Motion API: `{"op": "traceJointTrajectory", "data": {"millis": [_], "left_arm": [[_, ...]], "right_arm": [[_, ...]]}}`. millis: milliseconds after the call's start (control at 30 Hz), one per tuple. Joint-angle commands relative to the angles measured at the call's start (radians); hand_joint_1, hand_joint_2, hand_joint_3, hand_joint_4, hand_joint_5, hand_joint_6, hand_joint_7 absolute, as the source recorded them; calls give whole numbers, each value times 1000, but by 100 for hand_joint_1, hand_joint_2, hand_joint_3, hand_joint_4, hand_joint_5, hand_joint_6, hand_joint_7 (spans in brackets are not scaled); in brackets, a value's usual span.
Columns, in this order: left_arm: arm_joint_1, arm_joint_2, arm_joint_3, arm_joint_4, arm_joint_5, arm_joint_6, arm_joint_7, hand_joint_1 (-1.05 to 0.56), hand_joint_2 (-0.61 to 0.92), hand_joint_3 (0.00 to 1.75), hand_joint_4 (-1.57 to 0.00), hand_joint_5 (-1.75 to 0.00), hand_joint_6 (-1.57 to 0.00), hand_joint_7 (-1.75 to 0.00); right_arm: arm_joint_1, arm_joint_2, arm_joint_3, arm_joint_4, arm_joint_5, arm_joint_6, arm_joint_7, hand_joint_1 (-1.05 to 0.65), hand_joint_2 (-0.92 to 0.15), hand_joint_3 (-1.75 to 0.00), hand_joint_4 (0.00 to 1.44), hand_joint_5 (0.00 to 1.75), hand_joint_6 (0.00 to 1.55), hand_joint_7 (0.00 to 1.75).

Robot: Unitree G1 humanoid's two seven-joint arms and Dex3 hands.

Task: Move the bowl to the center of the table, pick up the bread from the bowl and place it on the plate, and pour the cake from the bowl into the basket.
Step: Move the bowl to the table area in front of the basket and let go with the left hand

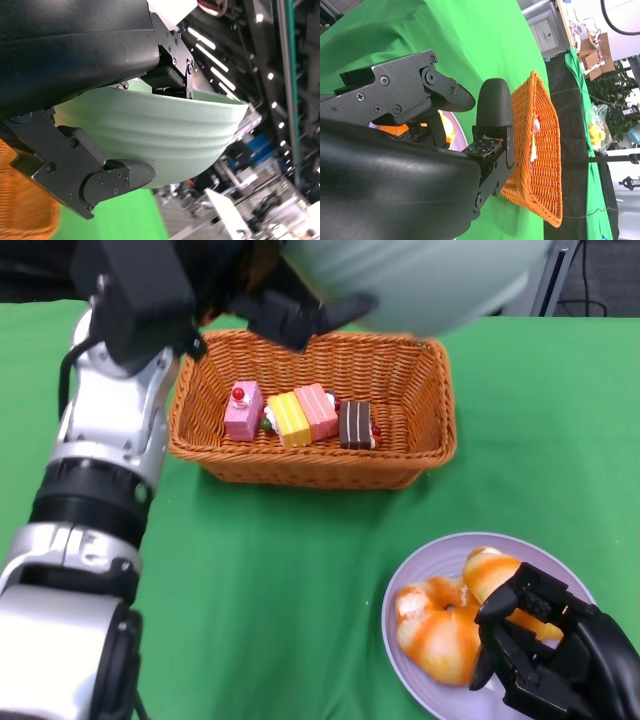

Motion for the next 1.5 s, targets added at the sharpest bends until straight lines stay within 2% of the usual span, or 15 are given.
{"op": "traceJointTrajectory", "data": {"millis": [33,167,233,367,533,633,800,900,1000,1067,1133,1200,1300,1367,1500], "left_arm": [[39,65,-21,-29,48,-160,-3,-16,68,96,-76,-175,-64,-153],[68,100,-42,-34,80,-249,6,-18,64,102,-80,-175,-64,-158],[94,133,-56,-42,138,-353,37,-15,56,112,-76,-174,-63,-154],[121,174,-57,-15,256,-550,134,-15,51,116,-75,-171,-67,-147],[166,231,-37,-16,462,-708,296,-18,55,106,-74,-174,-68,-145],[200,266,-22,-32,598,-773,393,-20,63,88,-74,-171,-73,-138],[259,300,-9,-60,755,-829,544,-18,69,67,-73,-173,-70,-144],[307,307,5,-82,835,-860,641,-21,84,31,-73,-174,-70,-149],[347,311,9,-107,913,-873,733,-22,88,16,-74,-175,-74,-145],[369,317,4,-120,956,-878,788,-22,89,13,-74,-175,-73,-149],[389,325,-6,-129,991,-881,835,-20,89,11,-74,-175,-62,-167],[413,332,-17,-133,1023,-892,880,-18,89,10,-74,-175,-59,-172],[448,340,-24,-148,1088,-908,974,-18,86,7,-76,-175,-59,-173],[476,352,-39,-166,1152,-902,1057,-29,78,2,-76,-175,-73,-149],[512,399,-128,-183,1297,-835,1264,-21,83,4,-78,-175,-63,-167]], "right_arm": [[-1,-13,-9,2,7,-9,4,-7,-79,-81,67,175,54,158],[1,-18,-11,0,10,-4,9,-8,-79,-81,67,175,54,158],[1,-22,-12,-2,12,2,14,-8,-79,-81,66,175,53,158],[0,-25,-12,-1,3,0,11,-7,-80,-81,66,175,53,157],[-4,-25,-11,-4,1,7,6,-7,-79,-82,66,175,53,158],[-5,-21,-12,-2,6,12,4,-7,-78,-82,66,175,53,158],[-9,-24,-13,2,5,13,6,-7,-77,-83,66,175,53,158],[-11,-25,-15,6,5,9,9,-7,-77,-84,66,175,53,158],[-11,-25,-15,3,4,14,4,-8,-76,-85,67,175,54,158],[-9,-25,-16,1,5,16,5,-8,-76,-85,67,175,54,158],[-8,-26,-16,-1,8,16,8,-8,-76,-85,67,175,54,158],[-6,-27,-16,-7,10,23,8,-8,-76,-86,66,175,53,158],[-3,-25,-16,-15,12,32,5,-7,-76,-86,67,175,54,158],[0,-24,-17,-20,13,37,3,-7,-76,-86,67,175,54,158],[1,-26,-18,-23,12,42,5,-7,-76,-86,66,175,54,158]]}}
